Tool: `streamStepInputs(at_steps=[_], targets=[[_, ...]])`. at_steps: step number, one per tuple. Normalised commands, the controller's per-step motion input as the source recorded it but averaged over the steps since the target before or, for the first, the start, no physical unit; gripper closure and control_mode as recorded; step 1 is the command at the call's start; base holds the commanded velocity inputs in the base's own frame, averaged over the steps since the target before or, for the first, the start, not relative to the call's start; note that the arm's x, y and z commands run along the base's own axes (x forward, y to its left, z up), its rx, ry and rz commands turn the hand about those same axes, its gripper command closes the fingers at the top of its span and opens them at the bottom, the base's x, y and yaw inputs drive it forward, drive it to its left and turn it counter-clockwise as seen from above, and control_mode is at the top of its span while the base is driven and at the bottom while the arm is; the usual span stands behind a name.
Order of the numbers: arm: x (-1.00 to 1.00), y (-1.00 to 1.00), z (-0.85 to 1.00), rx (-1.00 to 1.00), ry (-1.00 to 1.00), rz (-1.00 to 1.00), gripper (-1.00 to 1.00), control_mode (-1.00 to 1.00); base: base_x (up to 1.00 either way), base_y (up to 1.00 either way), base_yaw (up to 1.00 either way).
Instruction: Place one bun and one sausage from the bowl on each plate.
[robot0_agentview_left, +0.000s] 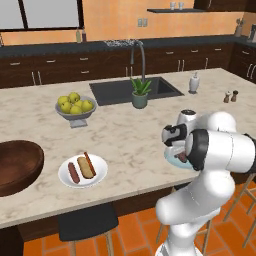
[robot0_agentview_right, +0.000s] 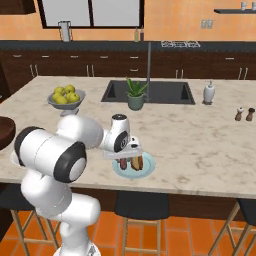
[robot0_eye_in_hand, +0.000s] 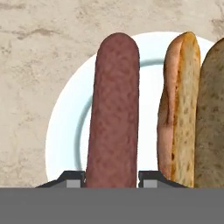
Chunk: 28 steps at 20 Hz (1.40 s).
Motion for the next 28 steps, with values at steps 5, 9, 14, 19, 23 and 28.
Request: streamStepInputs(at_steps=[5, 9, 14, 19, 23, 28], targets=[[0.13, -0.01, -0.32, 0.00, -0.04, 0.00, 1.00, -1.00, 0.00, 0.00, 0.00], [0.01, 0.00, -0.17, 0.00, 0.00, 0.00, -1.00, -1.00, 0.00, 0.00, 0.00], [0.00, 0.00, 0.01, 0.00, -0.06, 0.00, -1.00, -1.00, 0.00, 0.00, 0.00], [0.00, 0.01, 0.23, -0.03, -0.04, -0.01, -1.00, -1.00, 0.00, 0.00, 0.00], [-0.04, 0.06, 0.29, -0.01, -0.01, -0.02, -1.00, -1.00, 0.00, 0.00, 0.00], [-0.39, 0.08, 0.66, 0.01, -0.03, 0.01, -1.00, -1.00, 0.00, 0.00, 0.00]])
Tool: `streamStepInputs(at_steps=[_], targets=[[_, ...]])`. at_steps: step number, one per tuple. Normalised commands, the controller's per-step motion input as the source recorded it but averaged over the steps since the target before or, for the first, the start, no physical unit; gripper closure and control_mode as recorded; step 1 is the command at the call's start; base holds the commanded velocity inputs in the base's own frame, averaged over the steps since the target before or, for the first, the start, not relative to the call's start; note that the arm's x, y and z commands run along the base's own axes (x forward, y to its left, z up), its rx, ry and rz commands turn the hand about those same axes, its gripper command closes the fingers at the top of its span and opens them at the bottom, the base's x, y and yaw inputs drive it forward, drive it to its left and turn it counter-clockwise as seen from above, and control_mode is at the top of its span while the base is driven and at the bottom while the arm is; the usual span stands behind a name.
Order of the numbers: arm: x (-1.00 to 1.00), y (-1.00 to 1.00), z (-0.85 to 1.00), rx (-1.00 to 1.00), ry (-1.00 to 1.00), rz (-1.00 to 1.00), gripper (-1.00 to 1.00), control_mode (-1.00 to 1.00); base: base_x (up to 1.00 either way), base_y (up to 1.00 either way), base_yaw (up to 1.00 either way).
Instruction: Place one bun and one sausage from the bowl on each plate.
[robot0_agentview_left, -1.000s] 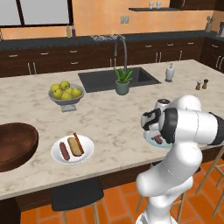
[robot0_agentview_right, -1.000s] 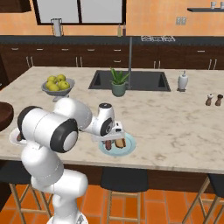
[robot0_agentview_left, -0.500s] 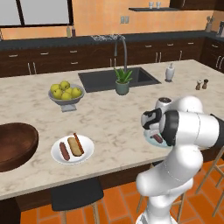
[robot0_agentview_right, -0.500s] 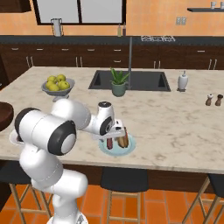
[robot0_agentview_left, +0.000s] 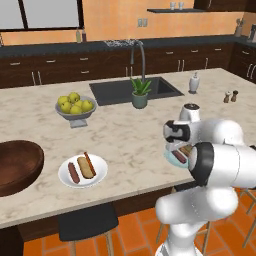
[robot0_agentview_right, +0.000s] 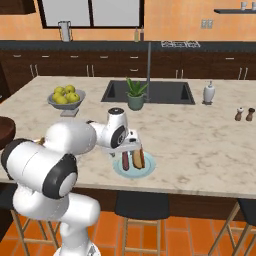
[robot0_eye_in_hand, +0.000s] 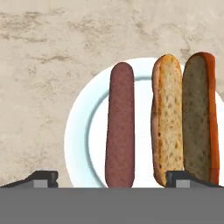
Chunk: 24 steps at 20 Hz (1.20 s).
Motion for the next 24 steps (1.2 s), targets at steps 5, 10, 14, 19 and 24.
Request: streamStepInputs(at_steps=[5, 10, 14, 19, 24], targets=[[-0.86, 0.58, 0.88, 0.07, -0.15, 0.09, -1.00, -1.00, 0.00, 0.00, 0.00], [-0.54, 0.99, 0.65, -0.03, 0.11, 0.02, -1.00, -1.00, 0.00, 0.00, 0.00], [-0.27, 0.96, 0.52, -0.15, 0.31, -0.02, -1.00, -1.00, 0.00, 0.00, 0.00], [-0.25, 0.63, 0.11, -0.08, 0.14, -0.03, -1.00, -1.00, 0.00, 0.00, 0.00], [0.00, 0.07, -0.12, 0.02, 0.08, 0.00, -1.00, -1.00, 0.00, 0.00, 0.00]])
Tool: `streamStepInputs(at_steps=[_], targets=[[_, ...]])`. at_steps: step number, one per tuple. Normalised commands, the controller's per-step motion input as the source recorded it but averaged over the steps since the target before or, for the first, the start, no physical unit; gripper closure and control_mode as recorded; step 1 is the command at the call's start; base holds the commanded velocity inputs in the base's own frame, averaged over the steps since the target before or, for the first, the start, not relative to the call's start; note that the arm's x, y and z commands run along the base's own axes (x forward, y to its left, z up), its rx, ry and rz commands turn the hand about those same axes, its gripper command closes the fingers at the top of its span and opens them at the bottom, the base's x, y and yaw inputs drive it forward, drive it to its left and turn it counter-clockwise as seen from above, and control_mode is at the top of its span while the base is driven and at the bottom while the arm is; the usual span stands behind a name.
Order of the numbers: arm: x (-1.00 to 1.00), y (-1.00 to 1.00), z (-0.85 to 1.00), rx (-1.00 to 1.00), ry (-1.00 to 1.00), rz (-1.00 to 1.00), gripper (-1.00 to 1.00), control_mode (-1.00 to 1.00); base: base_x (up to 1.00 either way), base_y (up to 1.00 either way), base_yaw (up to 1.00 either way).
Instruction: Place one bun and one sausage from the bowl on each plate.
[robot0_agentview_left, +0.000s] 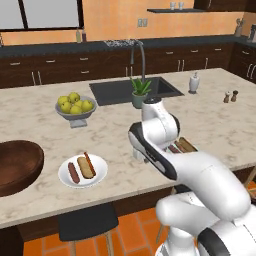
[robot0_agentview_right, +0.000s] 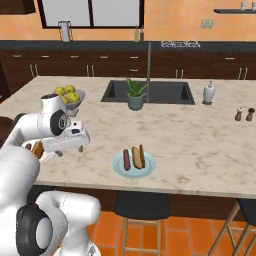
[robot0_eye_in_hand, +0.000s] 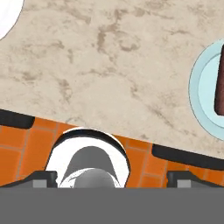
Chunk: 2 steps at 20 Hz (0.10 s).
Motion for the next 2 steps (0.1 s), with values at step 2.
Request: streamStepInputs(at_steps=[2], targets=[[0.11, 0.00, -0.06, 0.00, 0.25, 0.00, -1.00, -1.00, 0.00, 0.00, 0.00]])
